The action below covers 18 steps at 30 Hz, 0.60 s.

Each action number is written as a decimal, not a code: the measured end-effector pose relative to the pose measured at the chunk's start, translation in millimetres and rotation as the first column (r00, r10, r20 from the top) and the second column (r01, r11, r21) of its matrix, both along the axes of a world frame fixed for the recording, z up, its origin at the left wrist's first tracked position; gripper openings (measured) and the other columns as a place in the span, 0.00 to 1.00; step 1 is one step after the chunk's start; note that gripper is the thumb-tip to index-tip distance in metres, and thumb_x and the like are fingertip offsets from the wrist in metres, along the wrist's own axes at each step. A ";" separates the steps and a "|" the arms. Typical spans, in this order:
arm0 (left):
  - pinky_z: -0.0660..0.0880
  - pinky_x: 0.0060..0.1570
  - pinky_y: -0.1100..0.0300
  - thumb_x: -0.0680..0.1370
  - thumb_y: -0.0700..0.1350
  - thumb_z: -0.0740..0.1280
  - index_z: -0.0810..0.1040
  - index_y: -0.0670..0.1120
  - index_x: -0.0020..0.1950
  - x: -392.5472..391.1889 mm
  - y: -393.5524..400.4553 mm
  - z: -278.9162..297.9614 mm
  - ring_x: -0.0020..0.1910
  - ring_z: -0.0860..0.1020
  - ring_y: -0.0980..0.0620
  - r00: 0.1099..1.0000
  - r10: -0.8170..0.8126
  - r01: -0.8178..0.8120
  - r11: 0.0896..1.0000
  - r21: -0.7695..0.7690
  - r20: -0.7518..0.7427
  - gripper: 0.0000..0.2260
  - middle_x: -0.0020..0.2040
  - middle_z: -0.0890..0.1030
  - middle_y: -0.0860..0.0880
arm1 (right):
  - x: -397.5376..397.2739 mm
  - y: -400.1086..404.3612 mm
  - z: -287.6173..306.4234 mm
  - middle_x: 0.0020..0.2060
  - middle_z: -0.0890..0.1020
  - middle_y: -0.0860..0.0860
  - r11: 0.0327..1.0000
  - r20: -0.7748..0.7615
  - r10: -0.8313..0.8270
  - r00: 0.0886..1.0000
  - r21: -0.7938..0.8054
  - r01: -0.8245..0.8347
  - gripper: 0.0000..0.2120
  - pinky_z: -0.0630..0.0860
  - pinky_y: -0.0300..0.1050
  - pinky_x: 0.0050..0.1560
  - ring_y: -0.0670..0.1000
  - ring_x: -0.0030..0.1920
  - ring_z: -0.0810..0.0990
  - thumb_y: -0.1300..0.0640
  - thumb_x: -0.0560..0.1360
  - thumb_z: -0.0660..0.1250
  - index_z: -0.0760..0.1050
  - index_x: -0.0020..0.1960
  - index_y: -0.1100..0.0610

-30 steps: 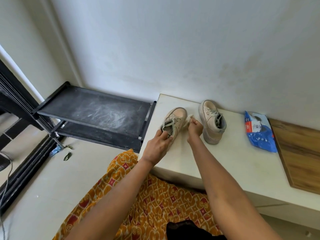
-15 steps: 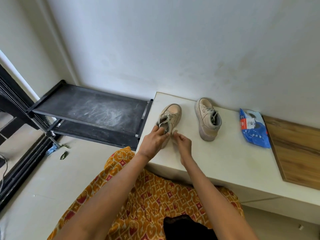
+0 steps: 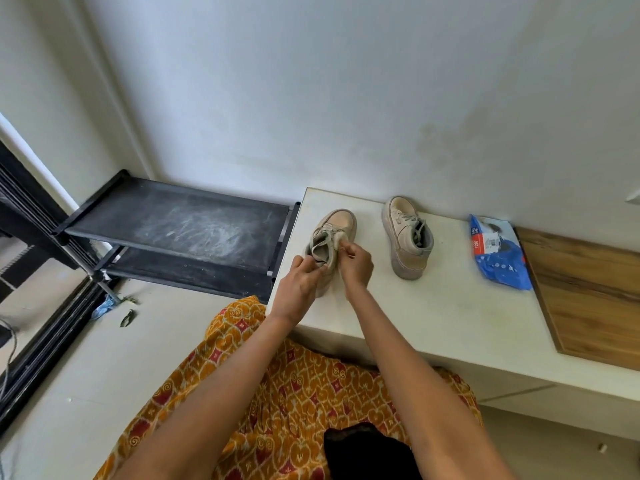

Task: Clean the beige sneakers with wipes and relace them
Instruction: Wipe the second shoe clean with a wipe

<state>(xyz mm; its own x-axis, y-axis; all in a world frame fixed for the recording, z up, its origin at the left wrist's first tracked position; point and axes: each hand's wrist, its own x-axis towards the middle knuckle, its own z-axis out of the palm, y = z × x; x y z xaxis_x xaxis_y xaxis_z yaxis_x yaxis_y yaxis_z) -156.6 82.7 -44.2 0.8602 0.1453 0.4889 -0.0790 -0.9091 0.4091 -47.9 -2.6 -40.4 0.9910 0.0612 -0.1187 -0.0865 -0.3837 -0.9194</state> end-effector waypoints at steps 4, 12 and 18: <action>0.72 0.25 0.61 0.69 0.39 0.75 0.80 0.44 0.46 2.8 1.5 2.7 0.40 0.70 0.50 0.999 0.015 -0.011 0.997 0.073 -0.049 0.09 0.41 0.74 0.48 | -39.1 -8.9 -5.7 0.52 0.84 0.53 0.999 0.118 0.033 0.992 -0.023 -0.031 0.11 0.74 0.40 0.53 0.51 0.53 0.81 0.61 0.76 0.66 0.81 0.56 0.57; 0.76 0.36 0.53 0.76 0.39 0.67 0.81 0.39 0.51 17.6 -10.0 30.1 0.52 0.72 0.45 0.961 0.109 -0.100 0.994 0.051 -0.253 0.07 0.52 0.77 0.44 | -39.4 -51.4 -2.5 0.53 0.83 0.52 0.999 0.054 0.017 0.998 0.027 -0.019 0.10 0.75 0.42 0.54 0.50 0.53 0.80 0.59 0.77 0.65 0.80 0.57 0.56; 0.72 0.40 0.58 0.74 0.38 0.70 0.84 0.43 0.47 -1.7 17.4 34.5 0.44 0.72 0.52 0.971 0.021 -0.101 0.939 -0.330 -0.237 0.05 0.40 0.74 0.53 | -20.0 -59.4 20.7 0.51 0.83 0.51 1.000 0.173 0.006 0.985 0.016 -0.008 0.10 0.76 0.43 0.51 0.49 0.50 0.80 0.59 0.77 0.65 0.80 0.56 0.56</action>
